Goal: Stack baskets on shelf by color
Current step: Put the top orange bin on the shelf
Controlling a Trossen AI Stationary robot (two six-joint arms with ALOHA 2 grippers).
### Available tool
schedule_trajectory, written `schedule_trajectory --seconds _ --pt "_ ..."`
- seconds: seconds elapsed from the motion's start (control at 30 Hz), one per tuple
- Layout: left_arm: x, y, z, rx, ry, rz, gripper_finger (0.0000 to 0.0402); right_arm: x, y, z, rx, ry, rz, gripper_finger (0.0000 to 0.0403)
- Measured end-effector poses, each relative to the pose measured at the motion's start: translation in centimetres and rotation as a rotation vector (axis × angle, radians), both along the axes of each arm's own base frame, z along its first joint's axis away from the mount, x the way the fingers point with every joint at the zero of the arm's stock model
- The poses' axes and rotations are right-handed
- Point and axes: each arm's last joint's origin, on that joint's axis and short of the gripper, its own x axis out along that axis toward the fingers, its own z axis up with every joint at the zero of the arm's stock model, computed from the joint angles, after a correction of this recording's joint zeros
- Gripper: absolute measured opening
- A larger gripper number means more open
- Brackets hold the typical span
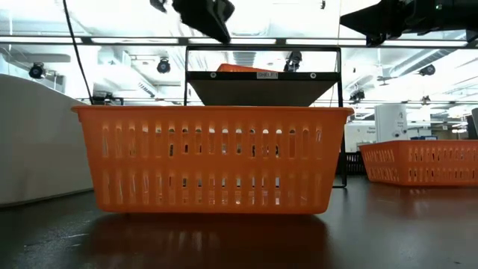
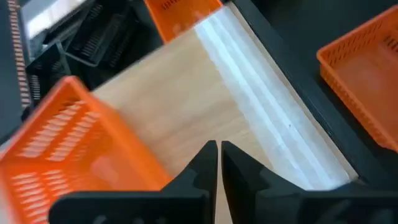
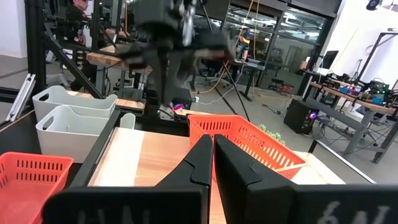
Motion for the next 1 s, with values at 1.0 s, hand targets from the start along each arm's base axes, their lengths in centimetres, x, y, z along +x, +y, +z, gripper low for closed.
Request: schedule_trajectory --seconds 1.0 --pt "-1.0 2.9 -2.6 0.151 0.084 0.206 0.0001 2.9 -0.2 -1.7 0.112 0.092 -0.016 0.0009"
